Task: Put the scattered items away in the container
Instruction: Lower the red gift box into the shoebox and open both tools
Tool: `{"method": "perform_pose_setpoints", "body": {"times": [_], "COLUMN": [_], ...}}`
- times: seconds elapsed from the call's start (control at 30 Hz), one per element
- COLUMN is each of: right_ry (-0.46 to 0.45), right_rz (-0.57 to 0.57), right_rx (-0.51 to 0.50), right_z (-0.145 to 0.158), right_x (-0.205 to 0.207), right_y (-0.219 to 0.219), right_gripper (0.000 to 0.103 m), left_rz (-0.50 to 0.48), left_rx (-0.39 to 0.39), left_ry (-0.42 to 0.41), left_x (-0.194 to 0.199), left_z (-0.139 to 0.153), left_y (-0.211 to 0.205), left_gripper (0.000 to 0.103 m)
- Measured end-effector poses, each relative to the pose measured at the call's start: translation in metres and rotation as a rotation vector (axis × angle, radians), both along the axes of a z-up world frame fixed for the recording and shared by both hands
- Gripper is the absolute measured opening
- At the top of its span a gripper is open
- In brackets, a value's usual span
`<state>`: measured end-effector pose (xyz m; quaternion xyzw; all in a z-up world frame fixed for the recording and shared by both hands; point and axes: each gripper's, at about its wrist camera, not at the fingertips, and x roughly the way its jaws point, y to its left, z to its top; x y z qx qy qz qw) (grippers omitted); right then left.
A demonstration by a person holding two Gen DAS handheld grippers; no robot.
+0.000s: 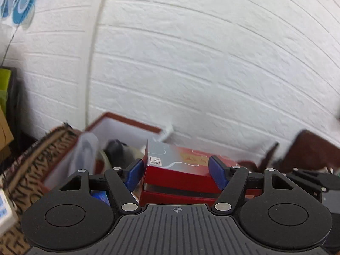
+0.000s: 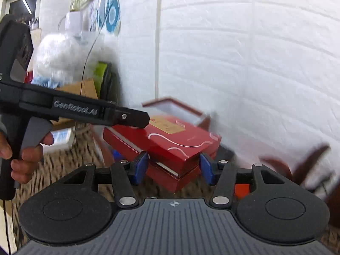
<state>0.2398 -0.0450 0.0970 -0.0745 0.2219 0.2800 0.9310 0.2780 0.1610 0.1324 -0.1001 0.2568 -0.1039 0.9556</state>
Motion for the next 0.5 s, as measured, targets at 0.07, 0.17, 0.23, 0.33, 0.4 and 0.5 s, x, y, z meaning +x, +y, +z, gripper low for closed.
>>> {"method": "perform_pose_setpoints", "body": {"times": [0.07, 0.17, 0.23, 0.33, 0.4, 0.5], "right_ry": [-0.009, -0.031, -0.024, 0.009, 0.030, 0.011], "right_rz": [0.001, -0.004, -0.012, -0.034, -0.041, -0.055], "right_rx": [-0.001, -0.016, -0.011, 0.021, 0.046, 0.035], "right_z": [0.005, 0.006, 0.003, -0.006, -0.010, -0.019], "right_x": [0.019, 0.044, 0.062, 0.096, 0.118, 0.145], "right_y": [0.017, 0.041, 0.052, 0.063, 0.068, 0.079], "right_gripper": [0.058, 0.058, 0.058, 0.058, 0.058, 0.059], "left_rz": [0.021, 0.042, 0.052, 0.075, 0.076, 0.086], "left_rx": [0.021, 0.043, 0.038, 0.005, 0.011, 0.003], "left_ry": [-0.006, -0.017, -0.004, 0.018, -0.001, -0.014], "left_x": [0.021, 0.048, 0.068, 0.097, 0.114, 0.139], "left_z": [0.005, 0.003, -0.004, -0.018, -0.023, -0.033], "left_y": [0.010, 0.023, 0.032, 0.044, 0.048, 0.053], "left_gripper": [0.075, 0.076, 0.076, 0.075, 0.077, 0.082]}}
